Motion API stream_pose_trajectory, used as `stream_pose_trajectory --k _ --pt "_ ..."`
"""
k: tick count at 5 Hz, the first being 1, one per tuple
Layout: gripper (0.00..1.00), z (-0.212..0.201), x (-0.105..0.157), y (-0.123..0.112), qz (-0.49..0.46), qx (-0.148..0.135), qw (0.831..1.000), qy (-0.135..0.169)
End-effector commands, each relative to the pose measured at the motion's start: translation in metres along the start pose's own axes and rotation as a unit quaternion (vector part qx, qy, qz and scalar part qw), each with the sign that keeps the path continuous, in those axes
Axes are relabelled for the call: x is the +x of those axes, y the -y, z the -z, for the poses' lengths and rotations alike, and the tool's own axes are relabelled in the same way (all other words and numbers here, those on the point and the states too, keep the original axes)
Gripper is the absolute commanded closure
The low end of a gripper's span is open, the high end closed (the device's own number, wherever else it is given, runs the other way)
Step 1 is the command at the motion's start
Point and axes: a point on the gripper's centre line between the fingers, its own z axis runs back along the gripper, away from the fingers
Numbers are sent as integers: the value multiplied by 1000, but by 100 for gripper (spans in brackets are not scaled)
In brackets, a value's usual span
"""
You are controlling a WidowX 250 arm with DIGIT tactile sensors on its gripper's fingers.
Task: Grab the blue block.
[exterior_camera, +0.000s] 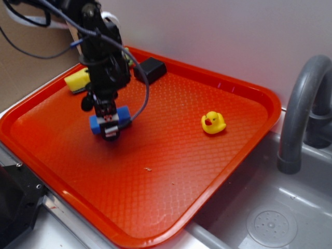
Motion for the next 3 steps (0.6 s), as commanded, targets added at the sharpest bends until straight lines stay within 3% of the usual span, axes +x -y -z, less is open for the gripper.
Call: stream_pose_trajectory --k 1,3 --pt "100 -112 3 -17 -136 15 990 34" --pt "100 -172 -28 -19 -190 25 979 72"
